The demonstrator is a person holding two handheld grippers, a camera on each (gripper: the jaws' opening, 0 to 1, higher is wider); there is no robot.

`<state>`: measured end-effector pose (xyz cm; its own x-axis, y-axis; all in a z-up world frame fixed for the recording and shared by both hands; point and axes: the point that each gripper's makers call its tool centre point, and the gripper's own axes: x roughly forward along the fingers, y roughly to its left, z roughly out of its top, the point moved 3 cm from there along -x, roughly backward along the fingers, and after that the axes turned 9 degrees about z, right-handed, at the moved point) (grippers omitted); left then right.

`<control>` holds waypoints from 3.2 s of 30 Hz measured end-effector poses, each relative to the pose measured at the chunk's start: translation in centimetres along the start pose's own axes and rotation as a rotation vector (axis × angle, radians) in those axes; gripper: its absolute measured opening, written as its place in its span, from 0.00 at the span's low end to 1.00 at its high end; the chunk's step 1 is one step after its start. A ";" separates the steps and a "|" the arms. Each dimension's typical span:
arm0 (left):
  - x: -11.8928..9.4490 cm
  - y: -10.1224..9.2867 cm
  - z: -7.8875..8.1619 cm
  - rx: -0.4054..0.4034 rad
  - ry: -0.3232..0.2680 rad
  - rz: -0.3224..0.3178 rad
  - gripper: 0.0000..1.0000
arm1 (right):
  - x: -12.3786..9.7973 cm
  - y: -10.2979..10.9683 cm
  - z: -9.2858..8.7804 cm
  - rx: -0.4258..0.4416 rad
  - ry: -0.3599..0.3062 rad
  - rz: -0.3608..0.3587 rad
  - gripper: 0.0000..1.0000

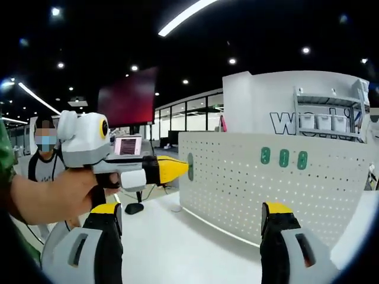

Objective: Insert the hook assembly into the mounting plate slot until the hook locks in place.

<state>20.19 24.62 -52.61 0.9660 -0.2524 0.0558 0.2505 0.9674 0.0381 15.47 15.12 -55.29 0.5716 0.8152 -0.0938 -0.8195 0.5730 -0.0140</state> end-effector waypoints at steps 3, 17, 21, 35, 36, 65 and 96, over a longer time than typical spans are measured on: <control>1.0 -0.3 0.4 0.012 -0.009 0.023 0.03 | -0.6 -0.4 -0.1 0.002 -0.001 -0.002 1.00; 5.4 -0.4 1.1 0.001 -0.037 0.104 0.03 | -2.1 -2.4 -0.8 0.001 0.011 -0.011 0.99; 6.8 0.2 1.2 -0.003 -0.037 0.128 0.03 | -2.1 -2.6 -0.6 0.001 0.007 -0.007 0.99; 10.6 0.3 1.3 0.012 -0.030 0.161 0.03 | -2.2 -3.6 -0.9 0.006 0.019 -0.006 0.98; 10.8 0.3 1.3 0.016 -0.029 0.162 0.03 | -2.2 -3.7 -1.0 0.007 0.020 -0.007 0.98; 16.7 1.3 0.4 0.065 0.008 0.230 0.03 | -2.0 -6.2 -2.3 0.036 0.042 -0.019 0.96; 18.1 1.9 -0.4 0.066 0.039 0.262 0.03 | -1.7 -6.9 -3.0 0.051 0.057 -0.014 0.95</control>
<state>38.16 21.87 -51.92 0.9994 0.0083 0.0344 -0.0114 0.9956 0.0925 20.08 9.54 -58.07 0.5785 0.8016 -0.1505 -0.8073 0.5891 0.0346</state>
